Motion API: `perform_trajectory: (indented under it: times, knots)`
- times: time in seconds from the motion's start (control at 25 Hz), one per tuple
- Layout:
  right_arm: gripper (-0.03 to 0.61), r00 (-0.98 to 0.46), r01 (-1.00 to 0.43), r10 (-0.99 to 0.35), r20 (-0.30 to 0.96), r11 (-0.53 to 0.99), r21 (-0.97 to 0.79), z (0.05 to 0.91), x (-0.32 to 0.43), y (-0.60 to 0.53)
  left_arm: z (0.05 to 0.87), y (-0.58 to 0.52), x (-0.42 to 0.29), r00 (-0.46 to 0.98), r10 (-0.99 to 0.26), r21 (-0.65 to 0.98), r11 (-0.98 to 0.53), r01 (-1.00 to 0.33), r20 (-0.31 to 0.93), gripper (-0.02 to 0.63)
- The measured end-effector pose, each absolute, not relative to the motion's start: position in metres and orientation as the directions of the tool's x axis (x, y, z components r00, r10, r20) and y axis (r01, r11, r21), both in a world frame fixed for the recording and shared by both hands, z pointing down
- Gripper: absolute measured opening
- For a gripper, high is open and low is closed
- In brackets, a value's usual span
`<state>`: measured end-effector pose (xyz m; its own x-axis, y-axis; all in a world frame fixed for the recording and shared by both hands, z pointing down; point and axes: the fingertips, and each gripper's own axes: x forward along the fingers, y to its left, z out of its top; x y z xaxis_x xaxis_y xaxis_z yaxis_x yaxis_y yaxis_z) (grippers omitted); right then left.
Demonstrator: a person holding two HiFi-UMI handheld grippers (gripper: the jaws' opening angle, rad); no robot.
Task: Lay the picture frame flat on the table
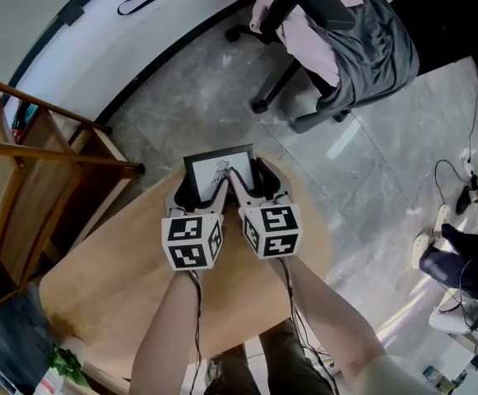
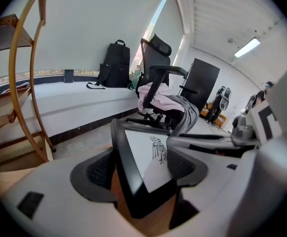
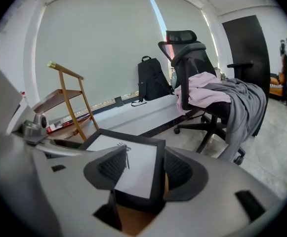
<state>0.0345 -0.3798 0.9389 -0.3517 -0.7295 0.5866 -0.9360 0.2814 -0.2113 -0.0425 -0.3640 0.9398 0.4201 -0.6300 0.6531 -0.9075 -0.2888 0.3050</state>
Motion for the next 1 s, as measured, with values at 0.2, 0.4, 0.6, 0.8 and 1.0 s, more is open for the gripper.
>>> perform_trajectory:
  times: [0.2, 0.4, 0.6, 0.8, 1.0]
  knots:
    - [0.221, -0.353, -0.933, -0.722, 0.594, 0.317, -0.170, 0.940, 0.032, -0.381, 0.950, -0.369, -0.047, 0.367, -0.585, 0.230, -0.296, -0.927, 0.723, 0.319]
    - [0.221, -0.357, -0.930, -0.725, 0.589, 0.335, -0.152, 0.941, 0.031, -0.381, 0.955, -0.365, -0.053, 0.351, -0.570, 0.188, -0.324, -0.927, 0.743, 0.321]
    - [0.221, -0.358, -0.934, -0.740, 0.570, 0.291, -0.209, 0.931, 0.043, -0.382, 0.947, -0.362, -0.059, 0.347, -0.585, 0.204, -0.298, -0.933, 0.734, 0.321]
    - [0.141, -0.356, -0.934, -0.742, 0.568, 0.302, -0.190, 0.907, 0.050, -0.379, 0.924, -0.358, -0.059, 0.356, -0.575, 0.191, -0.328, -0.925, 0.736, 0.270]
    - [0.090, -0.365, -0.931, -0.756, 0.544, 0.305, -0.201, 0.860, 0.051, -0.370, 0.871, -0.360, -0.065, 0.374, -0.613, 0.166, -0.369, -0.914, 0.696, 0.234]
